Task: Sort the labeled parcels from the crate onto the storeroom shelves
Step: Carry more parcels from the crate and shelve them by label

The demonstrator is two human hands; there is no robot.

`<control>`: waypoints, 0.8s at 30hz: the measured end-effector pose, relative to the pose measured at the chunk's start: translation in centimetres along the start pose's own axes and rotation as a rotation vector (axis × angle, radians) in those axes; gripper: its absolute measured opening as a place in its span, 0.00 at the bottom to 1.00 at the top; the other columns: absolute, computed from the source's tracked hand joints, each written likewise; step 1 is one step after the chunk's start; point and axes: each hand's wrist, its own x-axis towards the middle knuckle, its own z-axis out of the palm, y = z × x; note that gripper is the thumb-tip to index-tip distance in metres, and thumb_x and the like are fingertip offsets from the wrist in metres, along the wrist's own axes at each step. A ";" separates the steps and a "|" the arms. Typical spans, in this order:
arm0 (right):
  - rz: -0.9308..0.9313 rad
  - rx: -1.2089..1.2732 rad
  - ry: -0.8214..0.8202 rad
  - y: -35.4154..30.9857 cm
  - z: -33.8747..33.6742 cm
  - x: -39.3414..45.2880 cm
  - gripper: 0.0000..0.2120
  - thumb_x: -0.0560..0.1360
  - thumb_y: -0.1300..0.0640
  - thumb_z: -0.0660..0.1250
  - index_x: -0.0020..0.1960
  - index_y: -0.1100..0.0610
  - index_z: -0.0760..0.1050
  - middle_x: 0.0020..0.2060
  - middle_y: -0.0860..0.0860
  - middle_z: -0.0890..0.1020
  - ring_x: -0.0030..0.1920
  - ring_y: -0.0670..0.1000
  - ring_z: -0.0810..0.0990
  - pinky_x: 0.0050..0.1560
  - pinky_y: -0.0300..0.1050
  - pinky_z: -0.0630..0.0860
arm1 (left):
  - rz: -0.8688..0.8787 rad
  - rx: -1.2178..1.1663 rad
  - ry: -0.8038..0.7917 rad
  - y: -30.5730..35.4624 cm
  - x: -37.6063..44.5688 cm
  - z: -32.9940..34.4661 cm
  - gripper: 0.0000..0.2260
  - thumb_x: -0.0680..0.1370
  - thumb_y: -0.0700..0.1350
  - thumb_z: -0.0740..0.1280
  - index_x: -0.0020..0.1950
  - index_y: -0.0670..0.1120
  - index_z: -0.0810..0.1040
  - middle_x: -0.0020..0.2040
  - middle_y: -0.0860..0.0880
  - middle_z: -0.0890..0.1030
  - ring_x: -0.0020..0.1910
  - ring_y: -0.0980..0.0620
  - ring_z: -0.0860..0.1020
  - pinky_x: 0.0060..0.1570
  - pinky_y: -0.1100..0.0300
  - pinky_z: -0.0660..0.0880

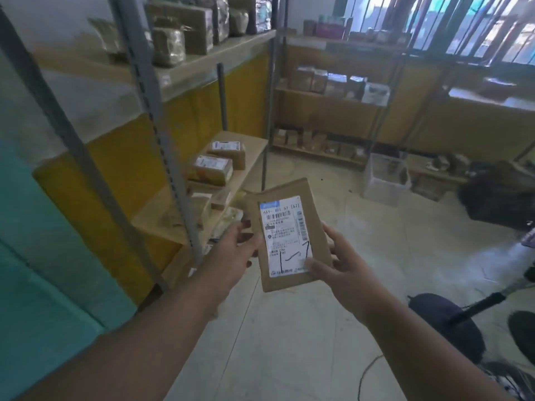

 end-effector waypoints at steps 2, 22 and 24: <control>0.002 -0.017 0.016 -0.8 -3.3 3.8 0.34 0.76 0.59 0.73 0.75 0.39 0.64 0.61 0.48 0.82 0.59 0.51 0.83 0.62 0.56 0.78 | 0.004 -0.012 -0.032 2.2 5.1 2.3 0.11 0.82 0.50 0.65 0.64 0.54 0.74 0.55 0.54 0.84 0.49 0.52 0.83 0.54 0.49 0.77; 0.012 -0.057 -0.250 0.1 -24.4 50.4 0.35 0.73 0.59 0.76 0.74 0.39 0.67 0.61 0.50 0.83 0.57 0.52 0.84 0.58 0.54 0.80 | -0.087 -0.010 0.263 8.3 44.4 16.4 0.20 0.78 0.49 0.71 0.69 0.51 0.73 0.57 0.51 0.83 0.54 0.50 0.82 0.57 0.47 0.79; 0.007 -0.068 -0.310 0.0 -23.6 54.1 0.35 0.74 0.62 0.74 0.74 0.40 0.67 0.60 0.49 0.83 0.57 0.53 0.84 0.58 0.55 0.80 | -0.118 0.023 0.295 8.2 47.3 15.4 0.18 0.78 0.53 0.71 0.66 0.55 0.73 0.56 0.54 0.82 0.55 0.53 0.81 0.54 0.49 0.79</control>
